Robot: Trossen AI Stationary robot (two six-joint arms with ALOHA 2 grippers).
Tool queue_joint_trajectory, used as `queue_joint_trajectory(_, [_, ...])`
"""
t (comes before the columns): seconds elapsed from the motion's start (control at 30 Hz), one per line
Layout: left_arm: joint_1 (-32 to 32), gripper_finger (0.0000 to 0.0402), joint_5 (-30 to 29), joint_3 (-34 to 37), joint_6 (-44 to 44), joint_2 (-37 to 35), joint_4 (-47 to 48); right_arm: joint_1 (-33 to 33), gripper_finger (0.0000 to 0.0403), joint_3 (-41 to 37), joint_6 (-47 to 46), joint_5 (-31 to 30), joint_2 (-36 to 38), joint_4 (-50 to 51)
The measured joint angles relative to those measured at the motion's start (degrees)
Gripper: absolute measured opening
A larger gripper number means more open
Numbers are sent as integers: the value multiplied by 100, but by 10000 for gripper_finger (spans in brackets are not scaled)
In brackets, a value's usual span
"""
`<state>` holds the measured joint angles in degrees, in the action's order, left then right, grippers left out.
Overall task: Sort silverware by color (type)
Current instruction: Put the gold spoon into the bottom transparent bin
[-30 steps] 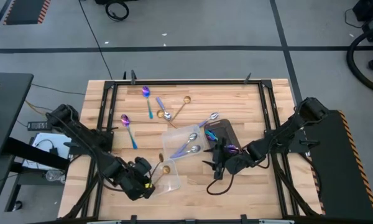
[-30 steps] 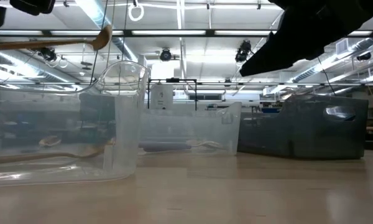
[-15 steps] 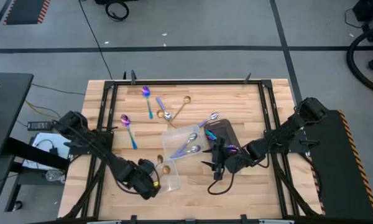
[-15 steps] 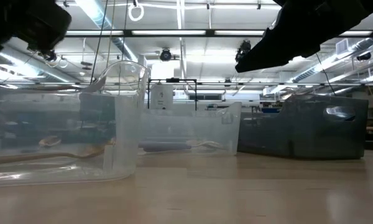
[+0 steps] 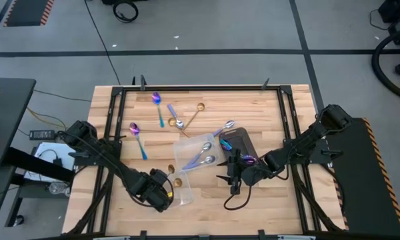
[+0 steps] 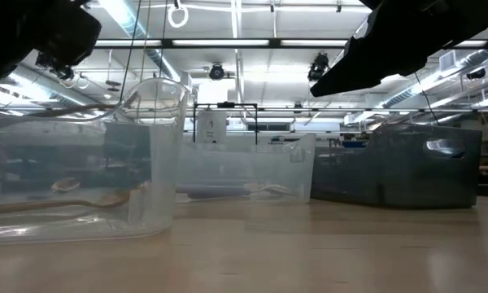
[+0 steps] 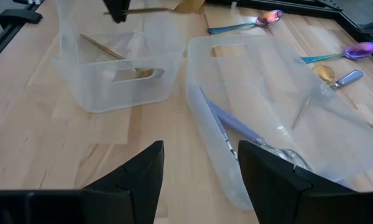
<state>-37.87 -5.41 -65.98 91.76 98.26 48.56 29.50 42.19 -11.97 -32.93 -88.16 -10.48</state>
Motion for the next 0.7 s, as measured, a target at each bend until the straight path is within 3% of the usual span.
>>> queue_joint_trajectory(0.13, [-67, 24, -464, -297, -244, 0, 277, -2, 215, 0, -30, 4, 0, 2])
queue_joint_trajectory(0.27, [-105, 24, -475, -421, -749, 0, 92, -2, 215, 0, -48, 15, 0, 0])
queue_joint_trajectory(0.7, [301, 24, 1255, -408, -1156, 429, -72, 11, 215, 0, -182, 155, 0, 3])
